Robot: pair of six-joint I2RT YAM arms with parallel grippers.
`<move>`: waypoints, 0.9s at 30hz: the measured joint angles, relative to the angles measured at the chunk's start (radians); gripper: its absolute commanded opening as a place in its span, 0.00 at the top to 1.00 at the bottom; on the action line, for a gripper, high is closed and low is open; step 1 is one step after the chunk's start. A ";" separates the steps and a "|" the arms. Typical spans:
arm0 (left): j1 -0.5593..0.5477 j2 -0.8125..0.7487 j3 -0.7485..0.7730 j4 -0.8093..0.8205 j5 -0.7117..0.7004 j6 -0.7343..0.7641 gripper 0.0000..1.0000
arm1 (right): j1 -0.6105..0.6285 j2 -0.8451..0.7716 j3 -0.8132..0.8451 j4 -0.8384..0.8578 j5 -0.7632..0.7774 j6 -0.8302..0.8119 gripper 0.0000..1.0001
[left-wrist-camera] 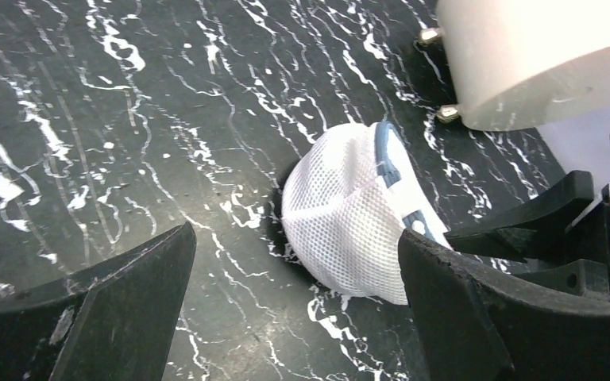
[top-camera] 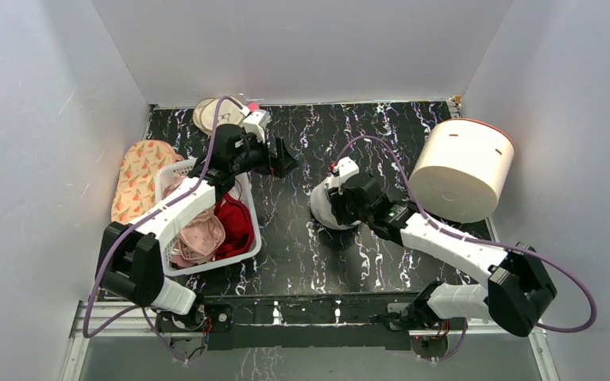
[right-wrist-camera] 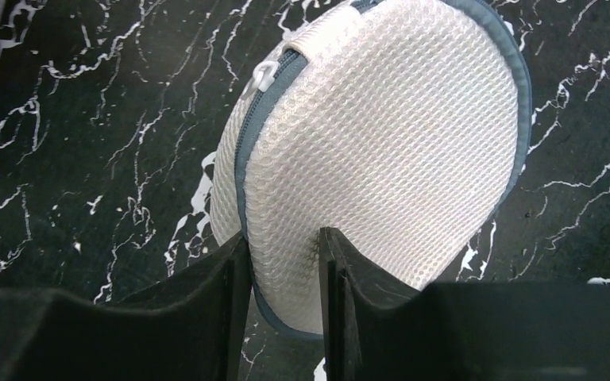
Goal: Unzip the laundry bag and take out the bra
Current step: Unzip the laundry bag at the center of the board.
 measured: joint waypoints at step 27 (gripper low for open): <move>-0.140 0.285 0.105 -0.049 0.221 -0.099 0.49 | 0.000 -0.109 -0.106 0.116 -0.228 -0.065 0.78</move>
